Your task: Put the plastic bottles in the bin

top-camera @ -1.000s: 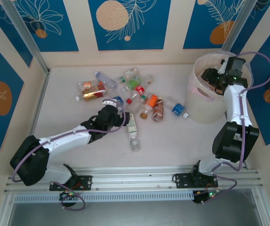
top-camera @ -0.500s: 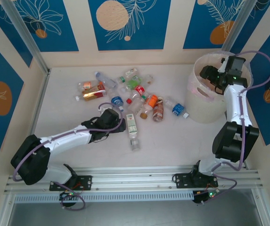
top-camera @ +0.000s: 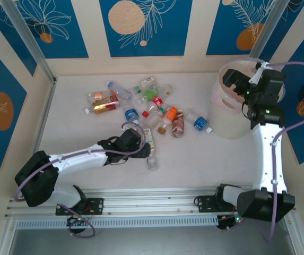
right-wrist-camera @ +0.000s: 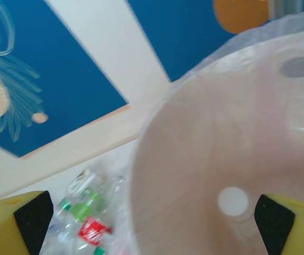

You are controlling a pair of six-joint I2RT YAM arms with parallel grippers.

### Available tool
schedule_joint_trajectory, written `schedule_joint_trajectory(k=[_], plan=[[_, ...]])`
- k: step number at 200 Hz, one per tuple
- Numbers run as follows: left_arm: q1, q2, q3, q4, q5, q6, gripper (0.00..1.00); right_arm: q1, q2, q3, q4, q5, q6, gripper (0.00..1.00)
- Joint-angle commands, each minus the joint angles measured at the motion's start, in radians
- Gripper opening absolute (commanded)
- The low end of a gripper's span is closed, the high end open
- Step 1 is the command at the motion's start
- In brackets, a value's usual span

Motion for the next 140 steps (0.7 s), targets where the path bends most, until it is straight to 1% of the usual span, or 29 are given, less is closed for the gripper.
schedule_joint_trajectory(k=[1,21,35,52,63,80,99,113,140], plan=[[0.005,-0.015,0.02,-0.032,-0.083,-0.06,1.0,0.102,-0.057,-0.049,0.026,0.017,0.029,1.0],[0.018,-0.032,-0.003,-0.071,-0.158,-0.165,1.0,0.233,-0.092,-0.086,0.031,0.066,0.013,1.0],[0.028,-0.057,-0.032,-0.068,-0.189,-0.215,1.0,0.319,-0.099,-0.099,0.021,0.095,-0.003,1.0],[0.038,-0.095,-0.078,-0.012,-0.198,-0.232,1.0,0.41,-0.082,-0.121,0.012,0.097,-0.003,1.0],[0.046,-0.115,-0.098,0.021,-0.198,-0.225,1.0,0.468,-0.063,-0.136,0.002,0.121,-0.004,1.0],[0.057,-0.138,-0.103,0.025,-0.223,-0.216,1.0,0.546,-0.023,-0.166,-0.02,0.23,0.018,1.0],[0.065,-0.161,-0.113,0.023,-0.259,-0.216,1.0,0.588,0.04,-0.197,-0.055,0.296,0.075,1.0],[0.077,-0.177,-0.125,0.034,-0.264,-0.217,1.0,0.601,0.103,-0.203,-0.098,0.339,0.122,0.99],[0.091,-0.194,-0.15,0.059,-0.255,-0.213,1.0,0.605,0.232,-0.204,-0.14,0.344,0.161,0.97]])
